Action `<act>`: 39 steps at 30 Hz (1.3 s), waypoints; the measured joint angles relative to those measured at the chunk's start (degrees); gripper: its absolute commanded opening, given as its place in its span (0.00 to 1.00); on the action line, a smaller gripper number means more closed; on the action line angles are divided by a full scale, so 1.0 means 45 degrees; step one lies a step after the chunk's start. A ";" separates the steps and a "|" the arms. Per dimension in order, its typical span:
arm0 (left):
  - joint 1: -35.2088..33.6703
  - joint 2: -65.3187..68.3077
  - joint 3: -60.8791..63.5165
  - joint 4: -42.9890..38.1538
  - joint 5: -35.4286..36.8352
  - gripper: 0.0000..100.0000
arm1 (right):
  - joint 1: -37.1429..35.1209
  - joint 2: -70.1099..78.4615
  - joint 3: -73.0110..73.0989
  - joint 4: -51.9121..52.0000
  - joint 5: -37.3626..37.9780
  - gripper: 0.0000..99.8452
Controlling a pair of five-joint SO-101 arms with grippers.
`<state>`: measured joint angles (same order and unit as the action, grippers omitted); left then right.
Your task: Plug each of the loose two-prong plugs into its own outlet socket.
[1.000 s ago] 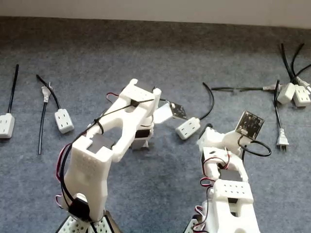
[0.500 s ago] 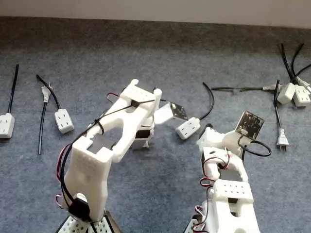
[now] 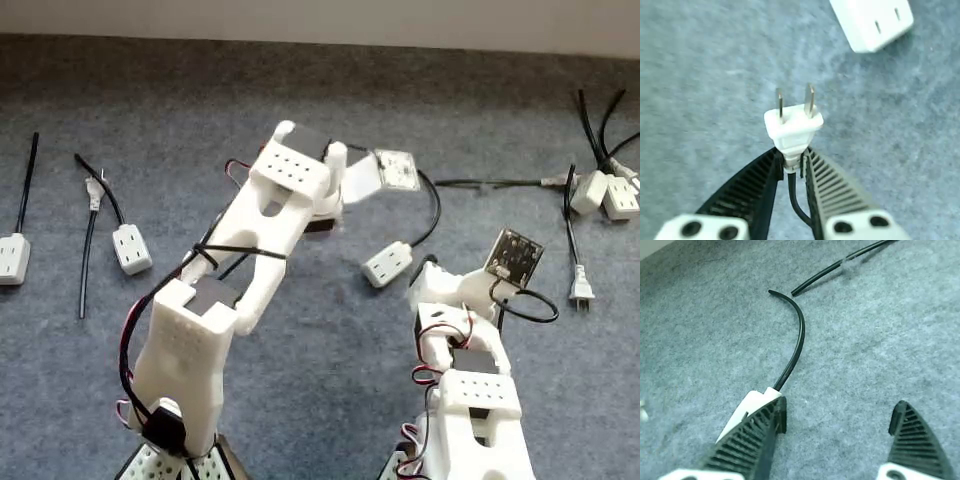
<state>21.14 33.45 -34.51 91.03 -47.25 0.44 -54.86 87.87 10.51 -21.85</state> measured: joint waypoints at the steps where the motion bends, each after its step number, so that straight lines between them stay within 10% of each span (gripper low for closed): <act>1: 0.0020 0.0000 -0.0664 0.0020 0.0000 0.01 | 0.0137 0.0000 0.0000 0.0000 0.0000 0.33; 24: 0.0469 -0.4181 -0.5040 0.1817 0.6056 0.00 | 0.0352 0.0000 0.0000 0.0000 0.0000 0.33; 39: 0.0781 -1.2444 0.5568 -0.0547 0.7424 0.00 | 0.0352 0.0000 0.0000 0.0000 0.0000 0.33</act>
<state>24.66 -22.55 -9.45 88.57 -13.85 2.02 -54.86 87.87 10.51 -21.85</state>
